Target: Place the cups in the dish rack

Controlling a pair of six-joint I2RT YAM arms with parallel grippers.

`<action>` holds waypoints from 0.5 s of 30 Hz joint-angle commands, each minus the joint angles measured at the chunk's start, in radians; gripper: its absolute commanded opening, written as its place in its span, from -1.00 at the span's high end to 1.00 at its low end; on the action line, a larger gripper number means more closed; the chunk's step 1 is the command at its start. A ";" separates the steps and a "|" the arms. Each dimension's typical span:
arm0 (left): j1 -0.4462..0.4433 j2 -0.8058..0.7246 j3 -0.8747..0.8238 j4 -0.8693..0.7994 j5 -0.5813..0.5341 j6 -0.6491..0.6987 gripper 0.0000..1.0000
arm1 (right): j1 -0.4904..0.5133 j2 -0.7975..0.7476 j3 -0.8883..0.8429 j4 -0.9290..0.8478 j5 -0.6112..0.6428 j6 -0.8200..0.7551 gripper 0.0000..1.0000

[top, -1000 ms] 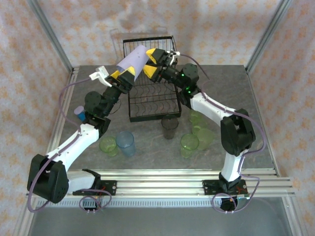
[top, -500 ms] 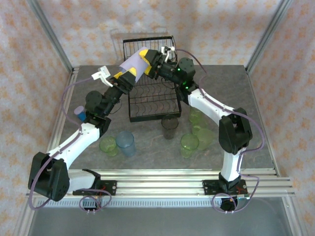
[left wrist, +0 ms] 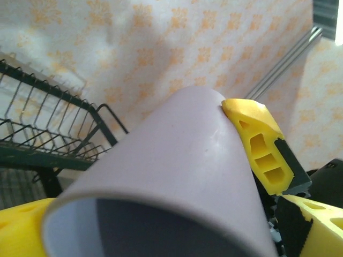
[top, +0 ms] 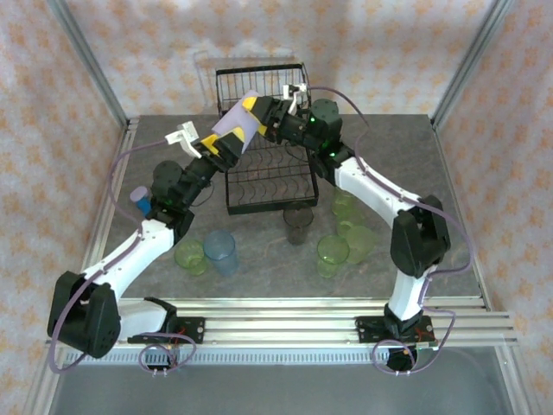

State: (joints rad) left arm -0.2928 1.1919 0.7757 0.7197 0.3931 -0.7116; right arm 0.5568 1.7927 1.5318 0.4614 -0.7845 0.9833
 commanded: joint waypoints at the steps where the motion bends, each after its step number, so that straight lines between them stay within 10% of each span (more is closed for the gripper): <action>1: -0.003 -0.145 -0.022 -0.153 -0.027 0.145 -0.99 | -0.002 -0.110 -0.029 -0.244 0.128 -0.352 -0.08; 7: -0.003 -0.399 -0.038 -0.555 -0.278 0.338 -0.99 | -0.001 -0.186 -0.099 -0.466 0.383 -0.757 -0.08; 15: -0.003 -0.584 -0.063 -0.831 -0.504 0.400 -0.99 | 0.075 -0.103 -0.234 -0.328 0.758 -1.054 -0.08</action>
State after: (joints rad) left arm -0.2947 0.6361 0.7422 0.0456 0.0082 -0.3641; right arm 0.5785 1.6371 1.3243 0.0616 -0.2440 0.1452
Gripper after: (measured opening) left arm 0.994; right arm 0.623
